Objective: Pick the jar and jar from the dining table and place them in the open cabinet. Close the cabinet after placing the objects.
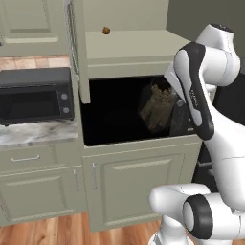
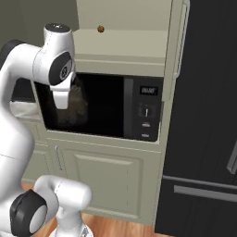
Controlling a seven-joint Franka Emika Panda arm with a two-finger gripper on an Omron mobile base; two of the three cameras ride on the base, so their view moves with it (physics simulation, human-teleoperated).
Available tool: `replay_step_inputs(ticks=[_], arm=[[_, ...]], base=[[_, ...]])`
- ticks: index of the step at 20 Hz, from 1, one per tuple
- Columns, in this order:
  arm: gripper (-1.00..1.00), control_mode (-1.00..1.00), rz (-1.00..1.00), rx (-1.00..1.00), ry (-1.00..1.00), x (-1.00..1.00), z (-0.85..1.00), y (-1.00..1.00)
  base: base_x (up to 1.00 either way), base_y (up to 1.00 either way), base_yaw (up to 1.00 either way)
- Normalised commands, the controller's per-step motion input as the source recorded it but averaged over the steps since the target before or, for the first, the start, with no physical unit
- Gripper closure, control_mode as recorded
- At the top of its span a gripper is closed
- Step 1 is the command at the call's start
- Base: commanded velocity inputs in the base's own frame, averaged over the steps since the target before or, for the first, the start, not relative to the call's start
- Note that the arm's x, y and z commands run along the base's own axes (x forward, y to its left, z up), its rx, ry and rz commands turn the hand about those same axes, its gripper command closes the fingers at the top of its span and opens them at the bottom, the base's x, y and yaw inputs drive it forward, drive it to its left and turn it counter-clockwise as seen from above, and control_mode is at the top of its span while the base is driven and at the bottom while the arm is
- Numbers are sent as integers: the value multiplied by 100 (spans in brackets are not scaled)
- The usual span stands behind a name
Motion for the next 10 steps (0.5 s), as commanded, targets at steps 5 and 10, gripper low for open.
replay_step_inputs(ticks=[5, 10], arm=[[100, -100, 0, -2, -18, -2, 51, -12], [100, -100, 0, -5, -23, 0, 46, -4]], base=[[0, 0, 0], [0, 0, 0]])
